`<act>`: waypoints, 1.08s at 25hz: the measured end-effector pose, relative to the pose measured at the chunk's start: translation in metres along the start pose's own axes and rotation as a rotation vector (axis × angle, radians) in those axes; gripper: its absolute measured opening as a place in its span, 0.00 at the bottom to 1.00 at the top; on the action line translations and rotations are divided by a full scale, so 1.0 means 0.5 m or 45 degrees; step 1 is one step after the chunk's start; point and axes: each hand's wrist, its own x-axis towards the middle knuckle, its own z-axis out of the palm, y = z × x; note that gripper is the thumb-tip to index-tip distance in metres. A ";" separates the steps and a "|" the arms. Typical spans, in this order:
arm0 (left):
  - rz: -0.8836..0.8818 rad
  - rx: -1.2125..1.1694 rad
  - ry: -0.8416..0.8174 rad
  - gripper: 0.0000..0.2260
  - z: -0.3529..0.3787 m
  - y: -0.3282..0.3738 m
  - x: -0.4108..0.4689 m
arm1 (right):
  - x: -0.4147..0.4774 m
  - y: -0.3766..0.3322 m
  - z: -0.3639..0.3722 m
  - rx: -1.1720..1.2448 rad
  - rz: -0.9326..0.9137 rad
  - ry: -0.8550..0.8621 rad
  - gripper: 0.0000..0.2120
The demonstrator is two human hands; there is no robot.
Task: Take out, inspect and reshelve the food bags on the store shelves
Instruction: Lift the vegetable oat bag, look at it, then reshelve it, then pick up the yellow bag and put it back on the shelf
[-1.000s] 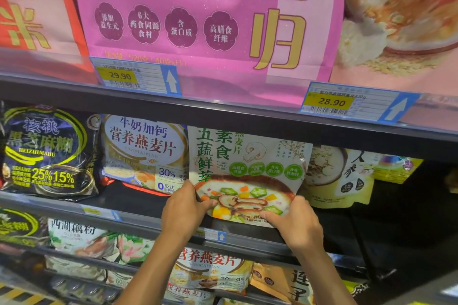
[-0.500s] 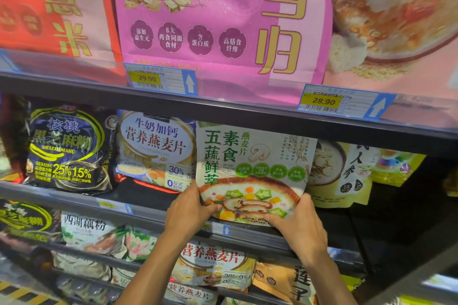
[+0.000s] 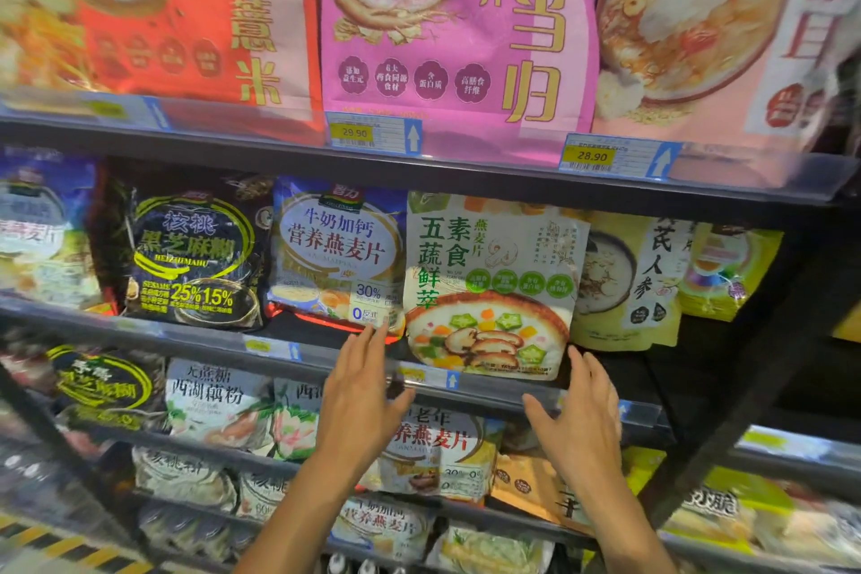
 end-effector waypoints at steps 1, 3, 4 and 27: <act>0.021 0.030 -0.007 0.42 -0.002 -0.001 -0.024 | -0.023 0.002 -0.002 -0.015 -0.006 -0.005 0.44; 0.081 0.073 -0.014 0.42 -0.006 0.006 -0.071 | -0.071 0.005 -0.009 -0.037 -0.017 0.000 0.43; 0.111 0.083 -0.013 0.42 -0.006 0.013 -0.092 | -0.093 0.008 -0.012 -0.052 -0.029 0.008 0.42; 0.766 -0.127 -0.305 0.34 0.265 0.659 -0.382 | -0.372 0.578 -0.502 -0.128 0.323 0.362 0.40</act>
